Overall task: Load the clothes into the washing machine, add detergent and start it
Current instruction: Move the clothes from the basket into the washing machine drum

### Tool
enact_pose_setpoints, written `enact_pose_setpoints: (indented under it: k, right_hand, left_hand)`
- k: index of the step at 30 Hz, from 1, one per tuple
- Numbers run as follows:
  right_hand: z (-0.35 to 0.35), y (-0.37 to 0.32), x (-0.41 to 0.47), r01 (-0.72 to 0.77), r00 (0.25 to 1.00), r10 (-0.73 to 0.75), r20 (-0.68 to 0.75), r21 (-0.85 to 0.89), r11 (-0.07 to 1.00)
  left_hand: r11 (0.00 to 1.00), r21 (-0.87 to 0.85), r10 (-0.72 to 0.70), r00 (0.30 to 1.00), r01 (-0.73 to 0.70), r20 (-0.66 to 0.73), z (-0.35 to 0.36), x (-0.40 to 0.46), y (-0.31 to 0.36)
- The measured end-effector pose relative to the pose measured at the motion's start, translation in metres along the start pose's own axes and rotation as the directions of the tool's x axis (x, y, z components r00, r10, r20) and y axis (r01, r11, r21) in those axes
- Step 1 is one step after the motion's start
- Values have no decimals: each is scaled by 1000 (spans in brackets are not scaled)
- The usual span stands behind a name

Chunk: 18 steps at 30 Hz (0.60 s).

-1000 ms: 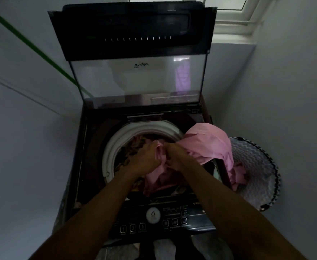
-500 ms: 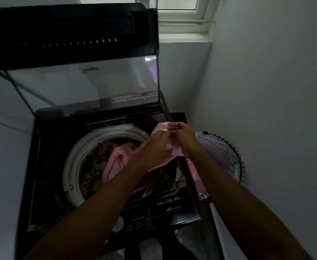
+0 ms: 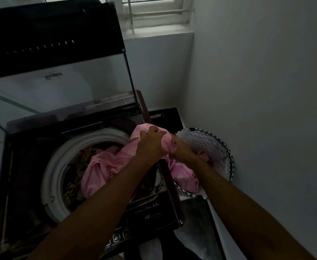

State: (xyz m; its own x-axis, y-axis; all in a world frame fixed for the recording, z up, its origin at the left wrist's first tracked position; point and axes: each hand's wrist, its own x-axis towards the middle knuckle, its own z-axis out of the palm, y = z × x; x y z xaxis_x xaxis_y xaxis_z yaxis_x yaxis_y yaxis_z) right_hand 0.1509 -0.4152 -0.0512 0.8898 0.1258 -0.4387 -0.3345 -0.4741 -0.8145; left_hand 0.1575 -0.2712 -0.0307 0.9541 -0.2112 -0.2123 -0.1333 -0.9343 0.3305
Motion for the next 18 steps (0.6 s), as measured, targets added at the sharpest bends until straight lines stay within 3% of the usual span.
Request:
enact_pose_setpoints:
  k: [3,6,11,18]
  right_hand:
    - [9,8,9,47,997,-39,67,-133,990]
    - [8,6,12,-33,998,40,47,-157,987]
    - [6,3,14,-40,992,34,-120,-48,998]
    - [23,-30,14,40,948,-31,-317,19,999]
  left_hand:
    - [1000,-16,-19,1000,19,-17,7,3,-3]
    - [999,-42,-20,999,18,-51,10,3,-8]
    - [992,-127,-28,999,24,-32,9,0,-13]
    - [993,-117,-18,972,-10,-234,-6,-21,-31]
